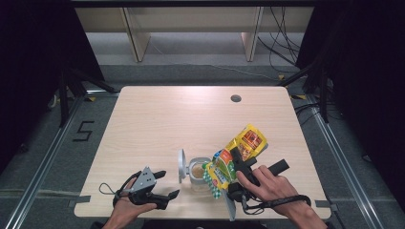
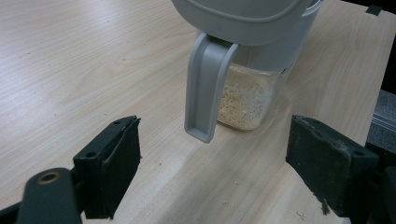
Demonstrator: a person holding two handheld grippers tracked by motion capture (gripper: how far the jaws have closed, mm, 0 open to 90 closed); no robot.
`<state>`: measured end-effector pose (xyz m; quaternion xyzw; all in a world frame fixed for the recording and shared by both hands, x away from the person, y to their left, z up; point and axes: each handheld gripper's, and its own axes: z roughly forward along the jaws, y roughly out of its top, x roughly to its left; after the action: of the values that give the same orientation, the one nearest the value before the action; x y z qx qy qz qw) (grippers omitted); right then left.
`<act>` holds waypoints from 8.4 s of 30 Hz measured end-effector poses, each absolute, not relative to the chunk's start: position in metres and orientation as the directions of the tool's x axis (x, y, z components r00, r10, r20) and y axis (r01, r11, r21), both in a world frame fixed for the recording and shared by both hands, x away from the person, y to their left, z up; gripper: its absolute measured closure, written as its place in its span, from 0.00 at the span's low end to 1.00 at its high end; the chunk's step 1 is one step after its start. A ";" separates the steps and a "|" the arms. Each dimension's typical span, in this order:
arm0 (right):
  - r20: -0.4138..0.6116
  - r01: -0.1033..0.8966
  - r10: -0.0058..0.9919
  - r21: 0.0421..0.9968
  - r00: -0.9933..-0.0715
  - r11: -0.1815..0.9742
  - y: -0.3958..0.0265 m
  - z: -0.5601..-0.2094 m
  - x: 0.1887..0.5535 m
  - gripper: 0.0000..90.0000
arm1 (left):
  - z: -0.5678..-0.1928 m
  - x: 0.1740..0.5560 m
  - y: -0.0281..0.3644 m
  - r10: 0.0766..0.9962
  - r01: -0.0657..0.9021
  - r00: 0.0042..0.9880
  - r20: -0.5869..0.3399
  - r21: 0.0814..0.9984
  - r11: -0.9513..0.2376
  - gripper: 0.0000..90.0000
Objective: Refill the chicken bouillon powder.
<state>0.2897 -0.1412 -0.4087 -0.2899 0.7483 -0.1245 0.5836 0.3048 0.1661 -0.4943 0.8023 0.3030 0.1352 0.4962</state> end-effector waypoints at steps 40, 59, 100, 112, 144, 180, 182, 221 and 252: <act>-0.793 -0.293 -0.594 -0.541 -0.134 0.788 -0.142 -0.407 0.290 0.57 | -0.494 0.304 0.166 0.620 0.354 0.779 -0.089 0.879 -0.319 0.19; -0.798 -0.281 -0.585 -0.534 -0.143 0.797 -0.143 -0.407 0.290 0.58 | -0.494 0.304 0.166 0.621 0.355 0.779 -0.091 0.879 -0.317 0.19; -0.801 -0.291 -0.583 -0.531 -0.132 0.796 -0.144 -0.405 0.291 0.63 | -0.494 0.305 0.166 0.619 0.353 0.781 -0.088 0.880 -0.319 0.19; -0.798 -0.290 -0.589 -0.537 -0.128 0.792 -0.144 -0.404 0.290 0.64 | -0.494 0.304 0.165 0.620 0.357 0.779 -0.094 0.879 -0.315 0.19; -0.795 -0.292 -0.596 -0.547 -0.114 0.785 -0.144 -0.404 0.289 0.64 | -0.494 0.304 0.166 0.619 0.356 0.780 -0.091 0.878 -0.319 0.19; -0.804 -0.287 -0.583 -0.534 -0.117 0.795 -0.145 -0.403 0.290 0.65 | -0.494 0.305 0.167 0.620 0.343 0.783 -0.056 0.870 -0.354 0.19; -0.804 -0.288 -0.583 -0.535 -0.116 0.795 -0.145 -0.402 0.290 0.66 | -0.494 0.304 0.166 0.623 0.349 0.779 -0.076 0.878 -0.329 0.19; -0.806 -0.294 -0.580 -0.530 -0.119 0.795 -0.146 -0.401 0.290 0.69 | -0.494 0.304 0.166 0.621 0.350 0.779 -0.081 0.879 -0.324 0.19; -0.813 -0.297 -0.565 -0.509 -0.140 0.808 -0.148 -0.401 0.292 0.74 | -0.494 0.304 0.166 0.620 0.353 0.780 -0.086 0.878 -0.323 0.19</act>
<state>0.2922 -0.1477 -0.4011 -0.2887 0.7464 -0.1136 0.5887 0.3045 0.1658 -0.4944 0.8020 0.3033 0.1343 0.4968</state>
